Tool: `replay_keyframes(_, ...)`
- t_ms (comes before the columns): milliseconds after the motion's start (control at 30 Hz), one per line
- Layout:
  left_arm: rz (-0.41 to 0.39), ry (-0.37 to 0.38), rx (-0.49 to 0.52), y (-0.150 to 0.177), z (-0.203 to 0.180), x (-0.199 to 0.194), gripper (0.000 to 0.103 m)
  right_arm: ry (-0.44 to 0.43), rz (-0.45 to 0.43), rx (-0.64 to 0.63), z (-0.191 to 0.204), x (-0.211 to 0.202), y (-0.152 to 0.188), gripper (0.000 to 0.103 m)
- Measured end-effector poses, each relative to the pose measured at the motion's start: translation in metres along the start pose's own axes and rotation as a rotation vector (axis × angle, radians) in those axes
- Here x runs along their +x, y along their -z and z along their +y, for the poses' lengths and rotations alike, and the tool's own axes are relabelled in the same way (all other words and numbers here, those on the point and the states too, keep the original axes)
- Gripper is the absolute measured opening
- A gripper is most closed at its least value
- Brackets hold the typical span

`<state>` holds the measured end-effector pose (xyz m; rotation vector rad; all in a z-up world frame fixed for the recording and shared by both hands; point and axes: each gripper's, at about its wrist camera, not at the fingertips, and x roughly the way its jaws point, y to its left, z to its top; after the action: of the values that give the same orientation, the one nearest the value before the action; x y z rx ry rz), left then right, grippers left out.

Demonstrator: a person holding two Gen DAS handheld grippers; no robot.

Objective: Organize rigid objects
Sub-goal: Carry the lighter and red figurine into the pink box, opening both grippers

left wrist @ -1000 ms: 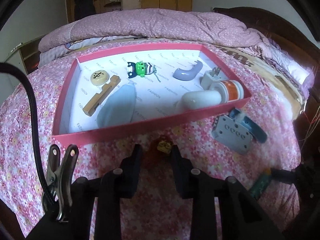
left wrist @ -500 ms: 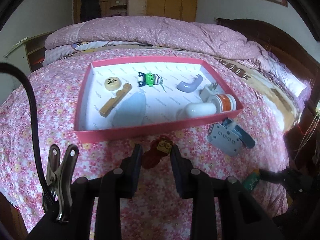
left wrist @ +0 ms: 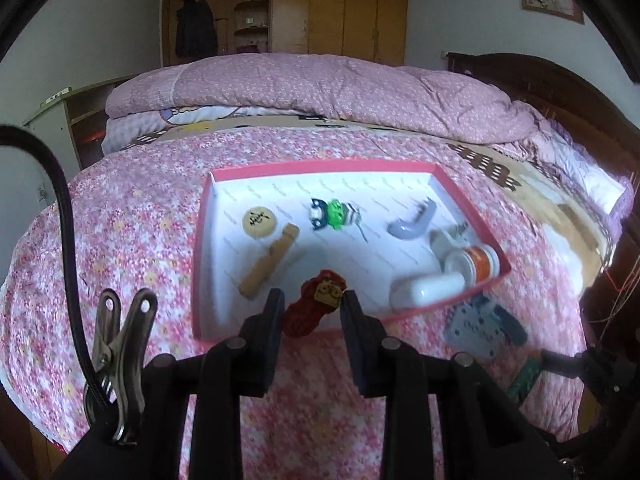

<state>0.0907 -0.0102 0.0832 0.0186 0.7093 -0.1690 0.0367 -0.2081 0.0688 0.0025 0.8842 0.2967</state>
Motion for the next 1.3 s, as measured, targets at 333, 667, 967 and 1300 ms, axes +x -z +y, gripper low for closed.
replay_keyframes(333,0.0,0.009,-0.022,-0.03,0.006,0.019,0.03,0.005,-0.073,0.003,-0.009,-0.001,-0.053,0.082)
replay_keyframes(667,0.016,0.018,-0.03,-0.052,0.009,0.05,0.03,0.011,-0.097,-0.012,-0.012,0.02,-0.103,0.082)
replay_keyframes(967,0.021,0.018,-0.053,-0.072,0.016,0.081,0.03,-0.012,-0.066,0.027,-0.026,0.057,-0.143,0.082)
replay_keyframes(1300,0.033,0.015,-0.062,-0.079,0.023,0.103,0.03,0.013,-0.057,0.033,-0.037,0.087,-0.171,0.082)
